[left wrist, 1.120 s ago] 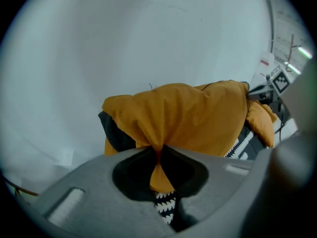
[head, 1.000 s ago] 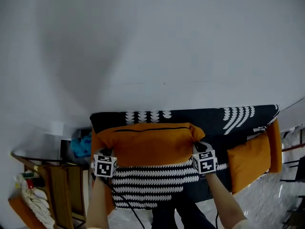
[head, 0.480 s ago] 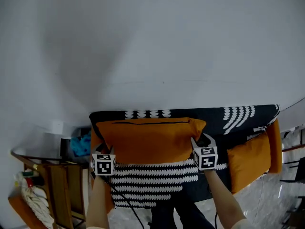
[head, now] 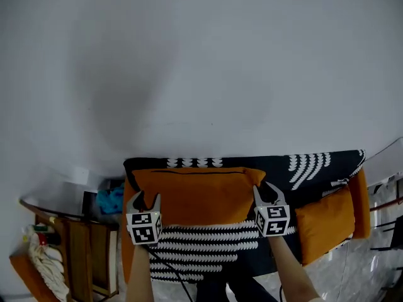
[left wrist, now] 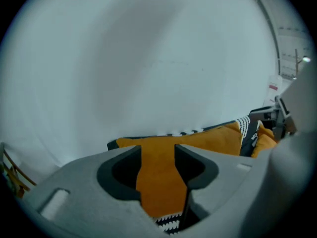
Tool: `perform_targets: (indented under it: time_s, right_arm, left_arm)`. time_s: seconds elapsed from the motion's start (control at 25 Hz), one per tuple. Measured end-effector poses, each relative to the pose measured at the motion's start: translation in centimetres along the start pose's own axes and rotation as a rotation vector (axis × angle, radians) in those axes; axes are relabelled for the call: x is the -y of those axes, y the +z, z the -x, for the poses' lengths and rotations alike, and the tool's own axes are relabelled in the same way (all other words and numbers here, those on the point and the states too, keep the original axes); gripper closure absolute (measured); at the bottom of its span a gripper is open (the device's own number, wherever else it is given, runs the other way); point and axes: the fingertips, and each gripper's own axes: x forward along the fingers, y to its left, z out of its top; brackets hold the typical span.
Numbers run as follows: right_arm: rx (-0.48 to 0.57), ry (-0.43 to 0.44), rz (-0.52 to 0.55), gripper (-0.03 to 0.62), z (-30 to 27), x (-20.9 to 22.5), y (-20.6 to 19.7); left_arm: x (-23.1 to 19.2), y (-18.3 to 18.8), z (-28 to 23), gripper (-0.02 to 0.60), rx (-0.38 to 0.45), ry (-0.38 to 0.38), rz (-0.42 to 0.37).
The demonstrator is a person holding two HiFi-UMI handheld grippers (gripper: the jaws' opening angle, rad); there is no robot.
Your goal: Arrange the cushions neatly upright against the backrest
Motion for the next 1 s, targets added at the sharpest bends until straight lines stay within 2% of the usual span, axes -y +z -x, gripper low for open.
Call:
perform_targets:
  time_s: [0.24,0.44,0.64,0.8,0.88,1.0]
  right_arm:
    - [0.135,0.003,0.011,0.517,4.7,-0.4,5.1]
    - [0.258,0.028,0.005,0.568,8.6,-0.5,9.7]
    - [0.324,0.071,-0.007,0.585,12.6,-1.1,12.0]
    - [0.370,0.085,-0.009,0.585,15.3,-1.5,13.3]
    - [0.387,0.090,-0.012,0.585,16.6,-1.5,13.8]
    - [0.421,0.104,-0.020,0.585,18.6,-1.7,14.6]
  left_arm:
    - [3.7,6.6,5.3,0.365,0.187,0.003,0.060]
    - [7.3,12.2,10.5,0.407,0.335,0.004,0.027]
    - [11.6,15.4,15.3,0.416,0.428,-0.020,-0.023]
    - [13.3,16.5,18.3,0.478,0.473,-0.008,-0.031]
    - [13.9,16.8,19.7,0.564,0.495,0.005,-0.018]
    - [15.0,17.1,21.8,0.580,0.522,0.016,-0.016]
